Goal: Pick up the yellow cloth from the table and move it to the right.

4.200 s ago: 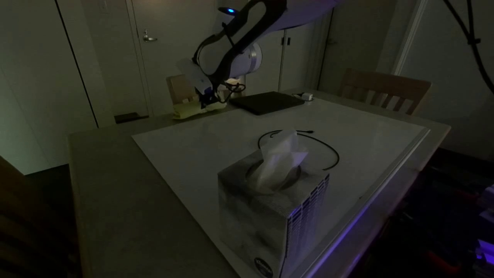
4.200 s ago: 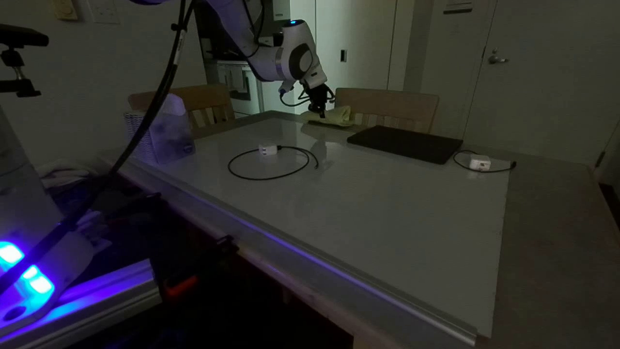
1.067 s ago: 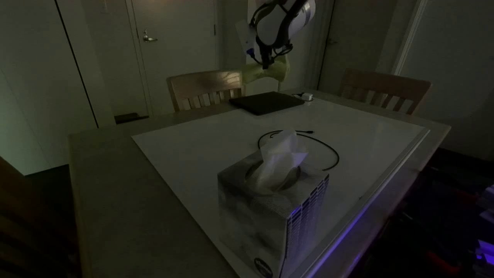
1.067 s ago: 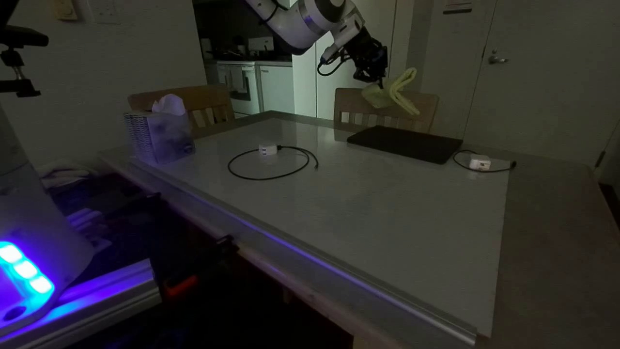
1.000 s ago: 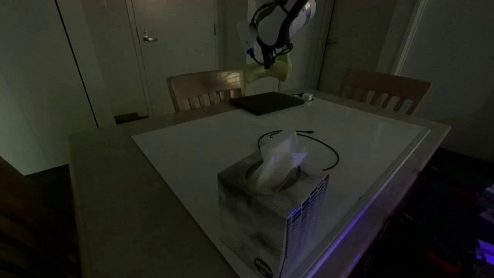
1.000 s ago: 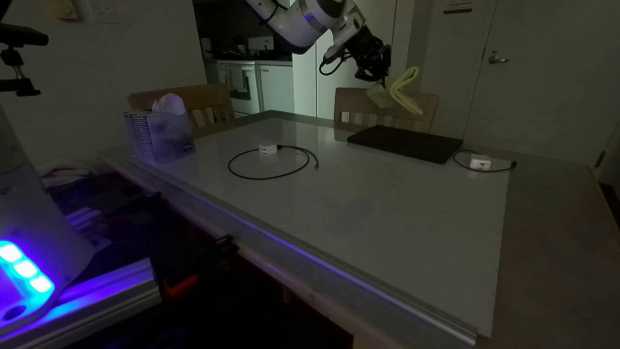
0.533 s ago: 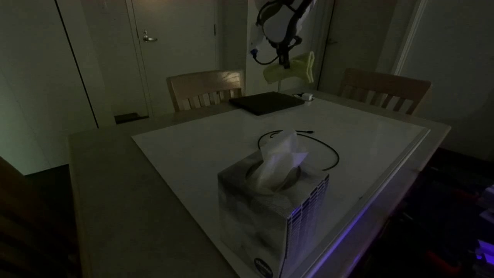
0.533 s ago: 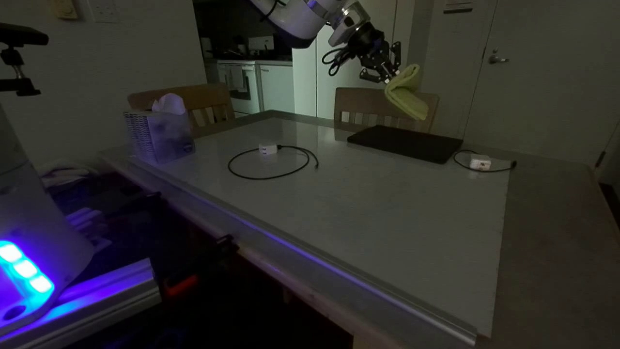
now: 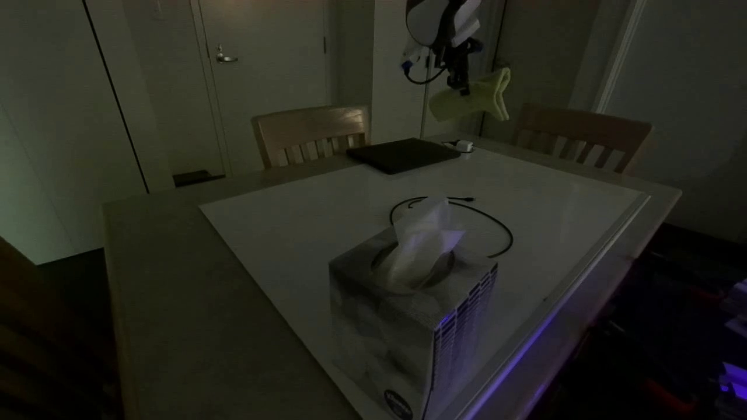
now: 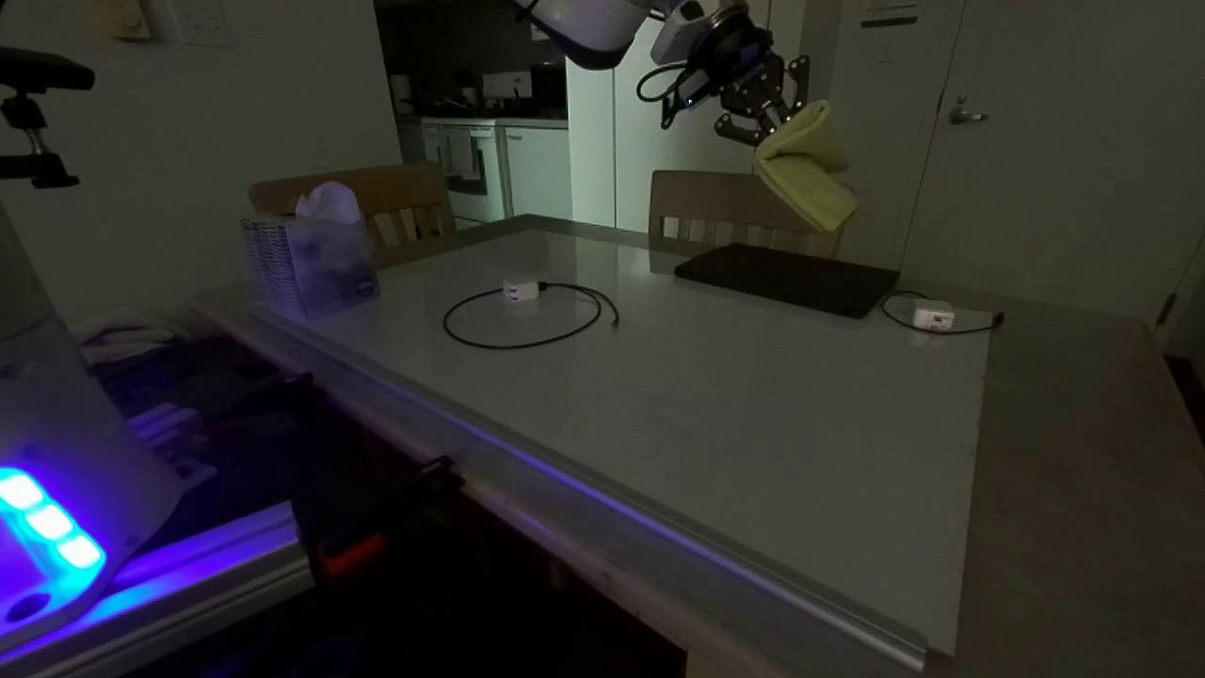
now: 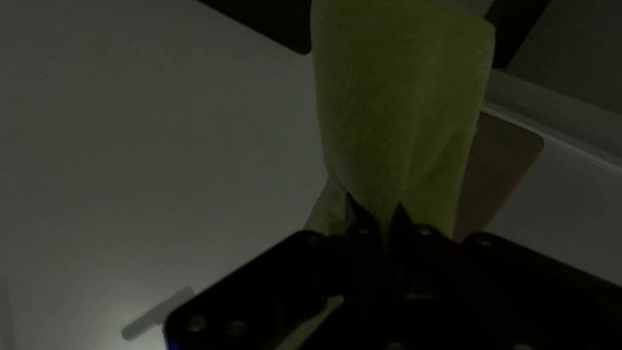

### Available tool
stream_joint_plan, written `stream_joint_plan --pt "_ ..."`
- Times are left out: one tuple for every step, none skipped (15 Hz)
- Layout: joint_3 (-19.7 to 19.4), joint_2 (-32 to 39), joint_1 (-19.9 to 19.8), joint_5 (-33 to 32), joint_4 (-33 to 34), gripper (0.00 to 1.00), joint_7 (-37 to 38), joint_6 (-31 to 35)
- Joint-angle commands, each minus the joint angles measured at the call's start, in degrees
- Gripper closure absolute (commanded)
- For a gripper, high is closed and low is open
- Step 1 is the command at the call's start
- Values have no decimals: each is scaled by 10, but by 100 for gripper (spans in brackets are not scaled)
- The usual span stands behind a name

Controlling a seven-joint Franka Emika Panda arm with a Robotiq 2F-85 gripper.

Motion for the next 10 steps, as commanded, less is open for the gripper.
stream_joint_plan --pt "67 -50 -62 -49 -35 97 -18 72" --pt "94 -59 -89 -58 -38 97 -36 92" --pt "118 -65 -115 -67 -41 97 -48 110" --pt "141 -68 -142 -76 -42 97 -60 133" --pt "166 -77 -170 -79 -43 97 -75 150" --pt "189 -81 -196 -78 -43 97 -87 157" --pt "210 -87 -219 -75 -43 97 -97 156" --pt "235 -97 -243 -66 -43 97 -111 141" --pt "262 -112 -267 -55 -46 97 -126 124" --pt "289 -123 -288 -45 -50 97 -136 111"
